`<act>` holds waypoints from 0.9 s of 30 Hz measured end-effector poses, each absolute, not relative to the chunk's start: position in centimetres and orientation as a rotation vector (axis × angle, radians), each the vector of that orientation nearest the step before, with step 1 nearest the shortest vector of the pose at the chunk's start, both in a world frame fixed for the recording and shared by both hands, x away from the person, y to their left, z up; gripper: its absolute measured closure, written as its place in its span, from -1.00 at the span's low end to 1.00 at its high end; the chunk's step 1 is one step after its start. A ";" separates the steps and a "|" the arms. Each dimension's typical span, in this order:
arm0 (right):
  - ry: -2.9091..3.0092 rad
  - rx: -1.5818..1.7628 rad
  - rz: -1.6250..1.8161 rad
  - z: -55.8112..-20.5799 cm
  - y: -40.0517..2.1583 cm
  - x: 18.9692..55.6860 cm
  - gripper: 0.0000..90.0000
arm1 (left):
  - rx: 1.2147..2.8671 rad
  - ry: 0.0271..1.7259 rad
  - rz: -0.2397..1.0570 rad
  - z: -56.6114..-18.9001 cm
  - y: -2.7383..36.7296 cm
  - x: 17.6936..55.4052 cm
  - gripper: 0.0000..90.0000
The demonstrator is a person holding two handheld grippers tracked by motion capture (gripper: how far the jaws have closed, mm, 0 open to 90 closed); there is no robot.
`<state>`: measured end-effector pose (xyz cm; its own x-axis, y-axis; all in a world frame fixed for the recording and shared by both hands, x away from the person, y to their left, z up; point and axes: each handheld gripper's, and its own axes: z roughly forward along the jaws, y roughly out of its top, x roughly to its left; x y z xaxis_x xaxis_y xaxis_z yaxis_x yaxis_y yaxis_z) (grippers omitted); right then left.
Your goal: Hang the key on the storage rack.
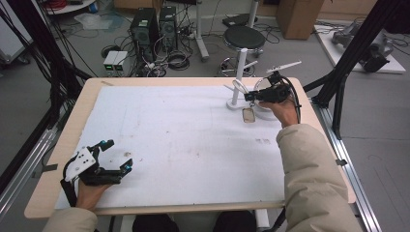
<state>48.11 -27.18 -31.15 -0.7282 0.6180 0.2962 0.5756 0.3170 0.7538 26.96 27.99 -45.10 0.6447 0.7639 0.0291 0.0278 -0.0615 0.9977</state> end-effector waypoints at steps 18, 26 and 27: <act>2.478 1.229 1.448 -32.7 -28.4 49.8 0.65 | 1.501 0.670 0.707 -45.2 28.1 26.6 -0.96; 2.488 1.251 1.449 -33.2 -28.7 50.3 0.65 | 1.508 0.663 0.713 -45.2 28.1 26.6 -0.96; 2.487 1.250 1.449 -33.2 -28.8 50.3 0.65 | 1.508 0.664 0.713 -45.2 28.1 26.6 -0.96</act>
<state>50.29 -28.77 -33.23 -0.6827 0.6329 0.3651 0.6297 0.2561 0.7335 26.62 28.06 -45.21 0.6402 0.7668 0.0474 -0.0072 -0.0557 0.9984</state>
